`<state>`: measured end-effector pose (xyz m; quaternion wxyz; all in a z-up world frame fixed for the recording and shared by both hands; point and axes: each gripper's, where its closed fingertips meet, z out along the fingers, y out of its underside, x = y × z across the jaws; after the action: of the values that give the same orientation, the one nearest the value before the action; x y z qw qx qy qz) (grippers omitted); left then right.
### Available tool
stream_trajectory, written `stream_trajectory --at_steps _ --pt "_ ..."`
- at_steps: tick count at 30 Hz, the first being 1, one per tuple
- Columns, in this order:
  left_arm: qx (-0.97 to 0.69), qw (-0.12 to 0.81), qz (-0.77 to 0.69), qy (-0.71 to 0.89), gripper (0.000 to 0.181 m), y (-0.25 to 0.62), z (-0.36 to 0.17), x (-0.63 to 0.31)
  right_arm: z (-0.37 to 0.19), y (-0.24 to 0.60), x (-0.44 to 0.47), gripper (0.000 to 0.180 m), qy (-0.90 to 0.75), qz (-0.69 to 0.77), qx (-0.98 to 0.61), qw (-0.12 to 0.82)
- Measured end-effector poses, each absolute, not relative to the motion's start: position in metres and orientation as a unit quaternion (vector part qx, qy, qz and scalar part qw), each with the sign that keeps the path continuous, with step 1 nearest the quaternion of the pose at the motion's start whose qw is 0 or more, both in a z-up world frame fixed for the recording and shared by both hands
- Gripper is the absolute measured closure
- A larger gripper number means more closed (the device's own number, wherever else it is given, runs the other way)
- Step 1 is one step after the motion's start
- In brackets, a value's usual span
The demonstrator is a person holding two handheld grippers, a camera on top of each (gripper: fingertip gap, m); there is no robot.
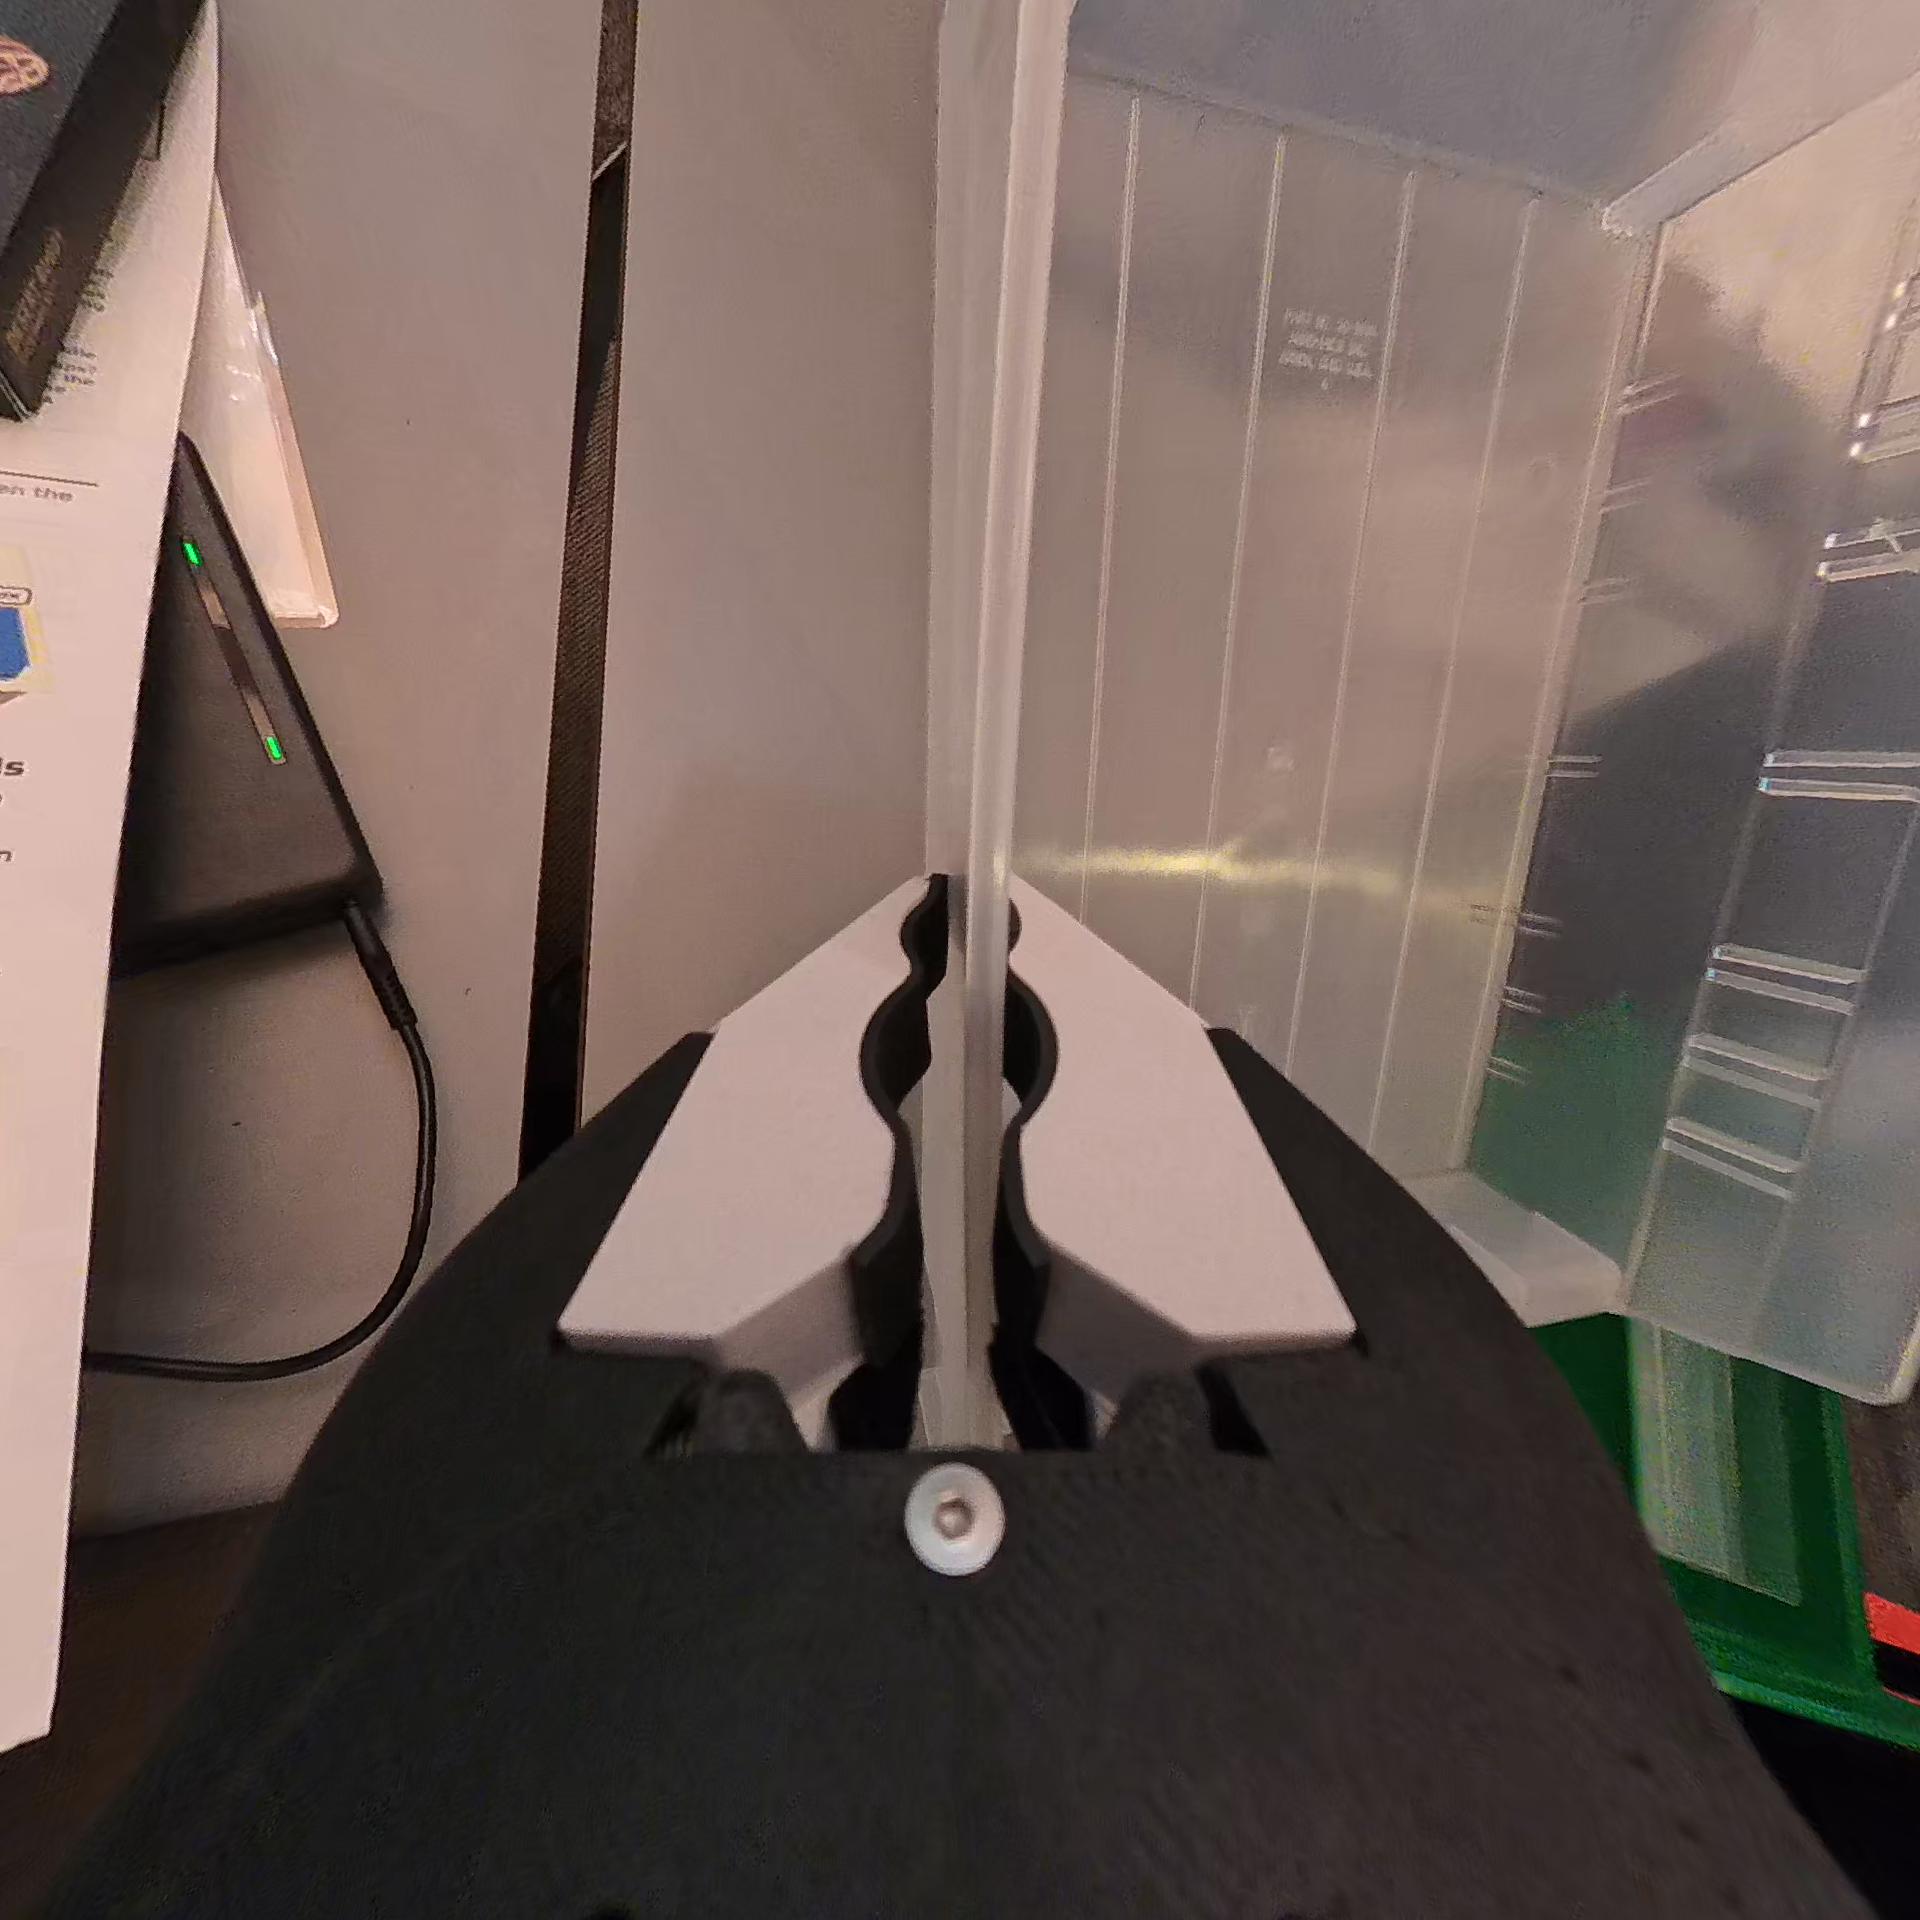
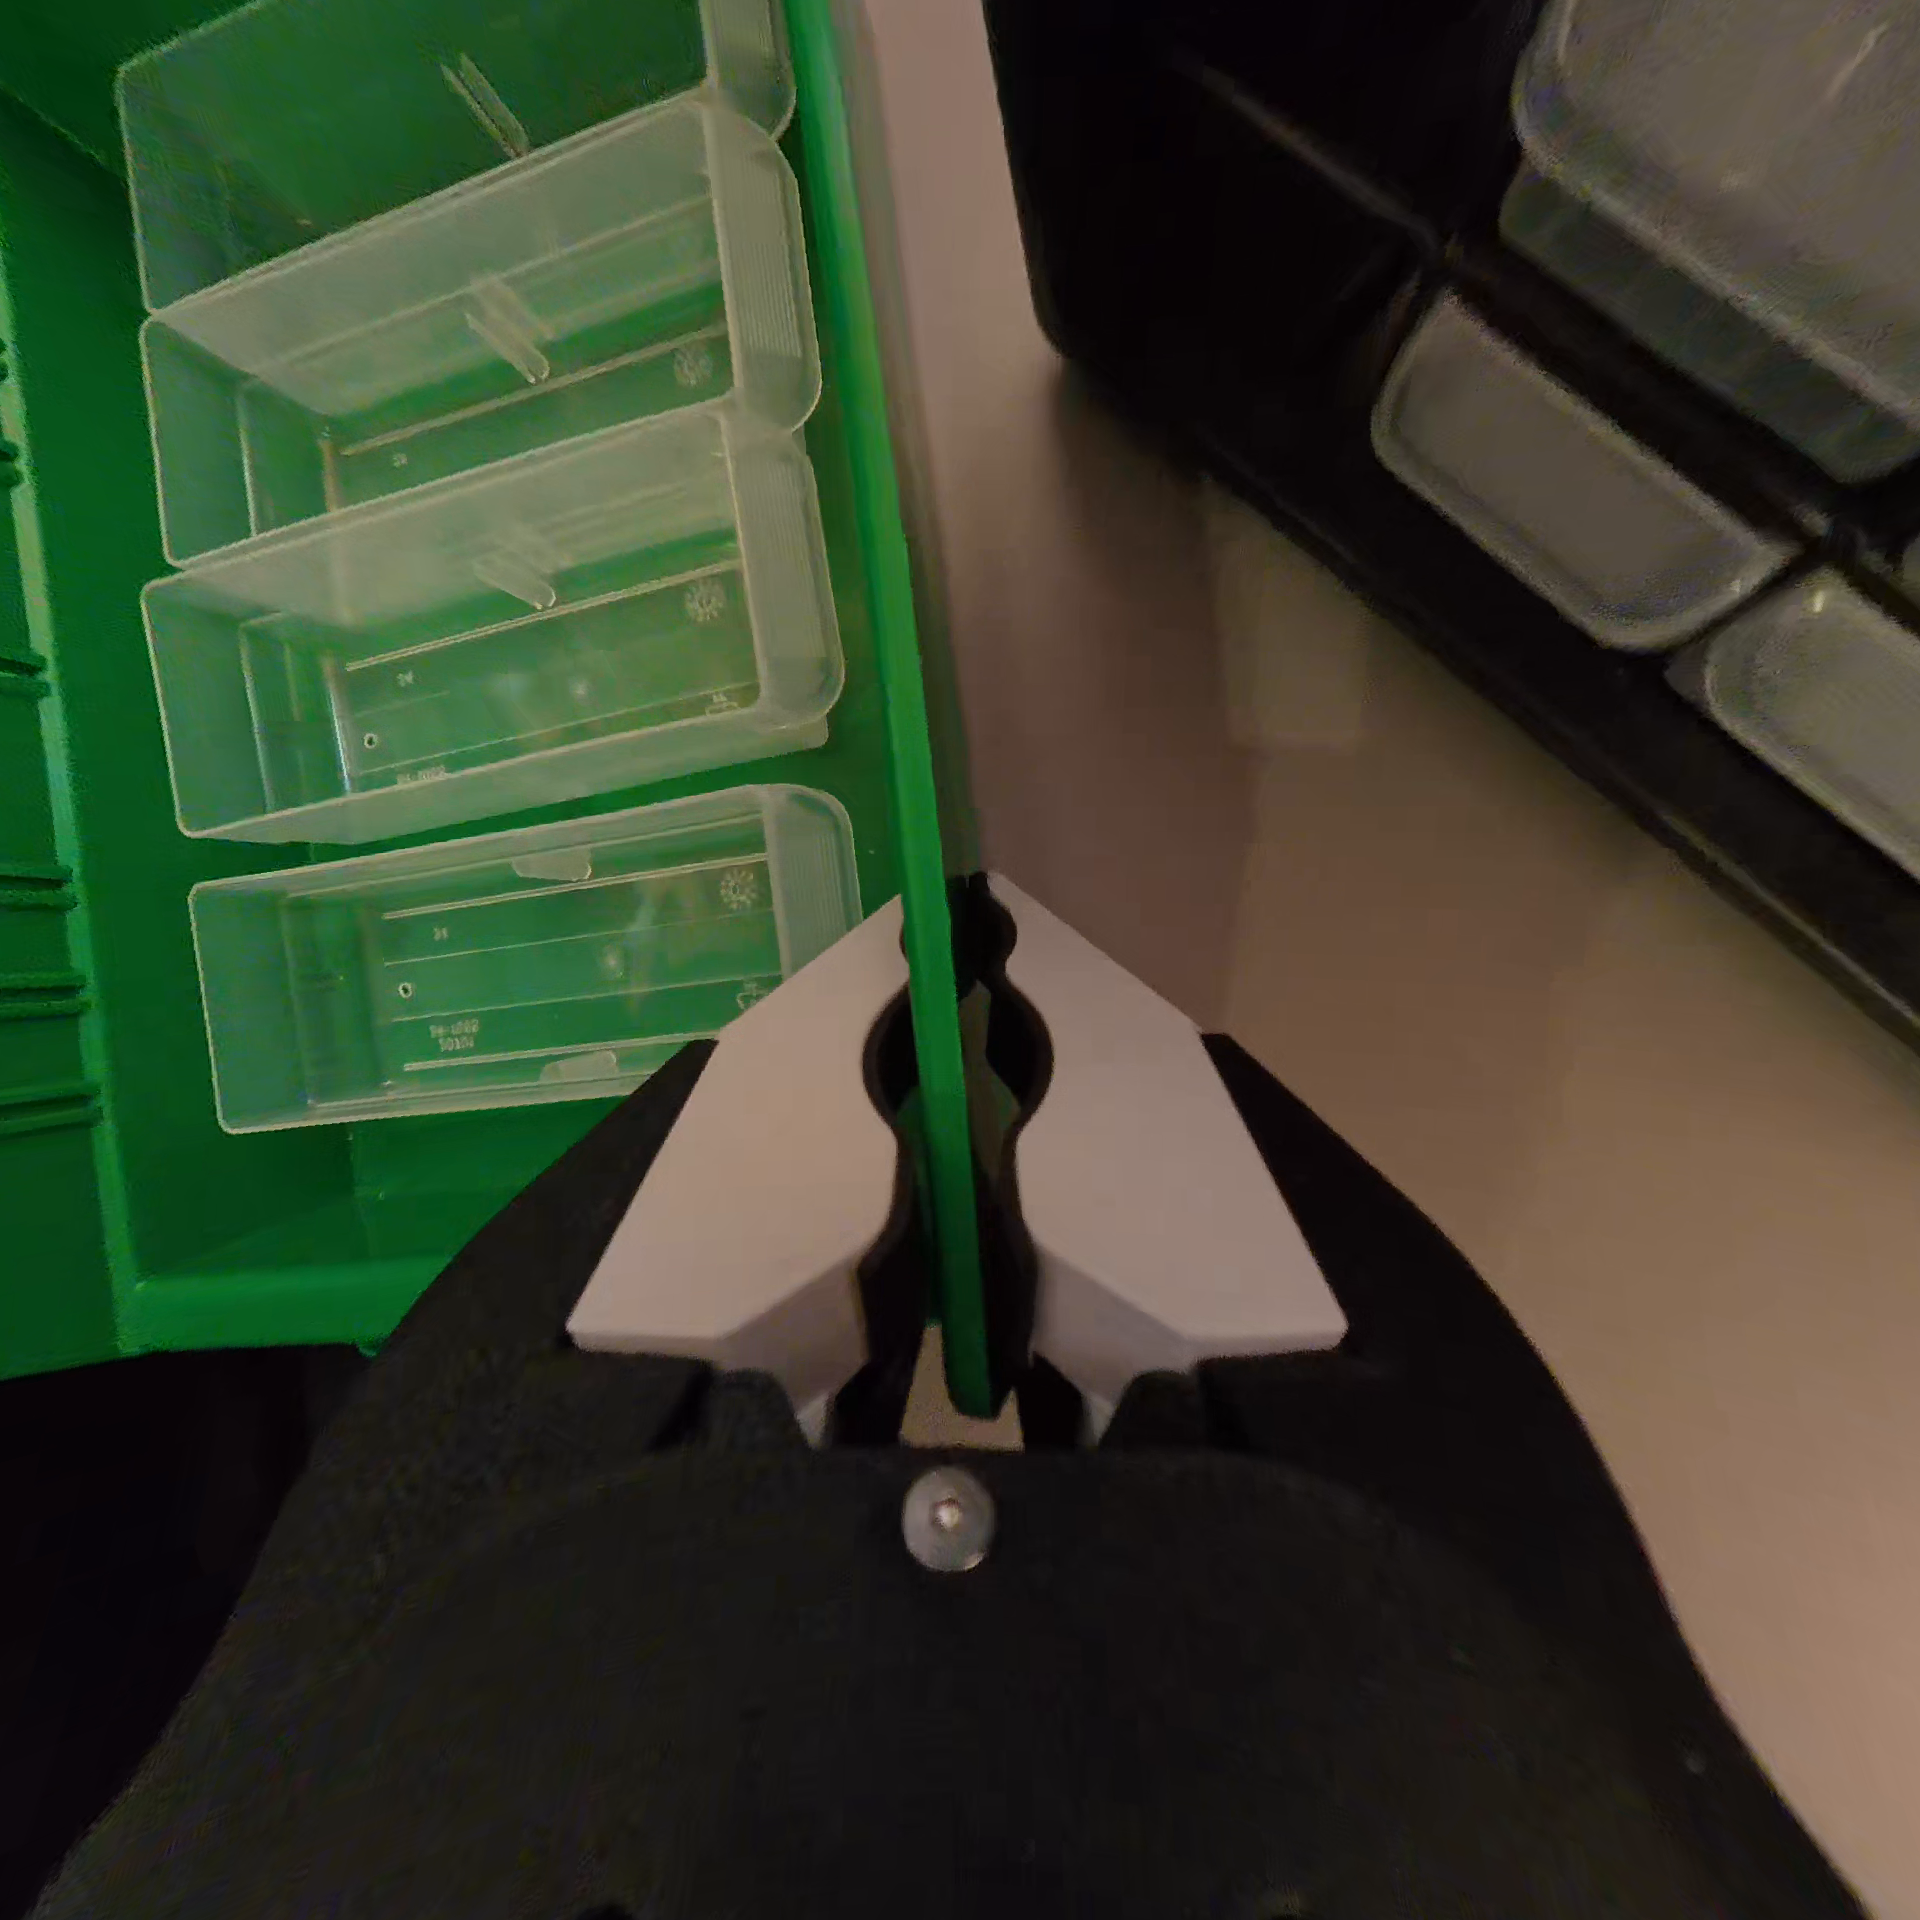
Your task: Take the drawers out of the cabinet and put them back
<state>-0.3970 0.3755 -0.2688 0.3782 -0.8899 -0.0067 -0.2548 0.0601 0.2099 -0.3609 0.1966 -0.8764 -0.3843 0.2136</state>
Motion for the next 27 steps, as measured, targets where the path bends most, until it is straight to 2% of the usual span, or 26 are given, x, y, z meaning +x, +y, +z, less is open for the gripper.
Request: stream_trajectory --at_steps 3,5,10,13,15,16,17,19,23,27 --pt "-0.887 0.382 -0.259 -0.006 0.178 0.375 -0.265 -0.396 -0.356 0.218 0.035 0.173 -0.398 0.211 -0.858 0.248" --pt "-0.885 0.387 -0.258 -0.009 0.178 0.374 -0.259 -0.399 -0.353 0.215 0.031 0.149 -0.420 0.202 -0.849 0.248" --pt "-0.870 0.409 -0.275 -0.012 0.178 0.369 -0.240 -0.404 -0.308 0.209 0.042 0.135 -0.466 0.187 -0.804 0.320" --pt "-0.865 0.421 -0.274 -0.026 0.178 0.368 -0.234 -0.413 -0.279 0.178 0.040 0.134 -0.572 0.144 -0.721 0.364" --pt "-0.862 0.428 -0.269 -0.032 0.178 0.365 -0.230 -0.419 -0.266 0.146 0.032 0.150 -0.645 0.122 -0.641 0.397" --pt "-0.861 0.432 -0.266 -0.033 0.178 0.364 -0.227 -0.421 -0.263 0.135 0.028 0.151 -0.669 0.109 -0.605 0.418" --pt "-0.859 0.437 -0.262 -0.034 0.178 0.362 -0.222 -0.424 -0.267 0.123 0.023 0.152 -0.692 0.099 -0.580 0.419" --pt "-0.856 0.449 -0.255 -0.032 0.178 0.358 -0.211 -0.427 -0.294 0.106 0.021 0.145 -0.736 0.086 -0.568 0.358" --pt "-0.842 0.472 -0.260 -0.025 0.178 0.353 -0.187 -0.428 -0.337 0.093 0.027 0.145 -0.786 0.071 -0.556 0.261" --pt "-0.834 0.480 -0.272 -0.018 0.178 0.350 -0.176 -0.424 -0.357 0.092 0.019 0.151 -0.794 0.085 -0.554 0.234"
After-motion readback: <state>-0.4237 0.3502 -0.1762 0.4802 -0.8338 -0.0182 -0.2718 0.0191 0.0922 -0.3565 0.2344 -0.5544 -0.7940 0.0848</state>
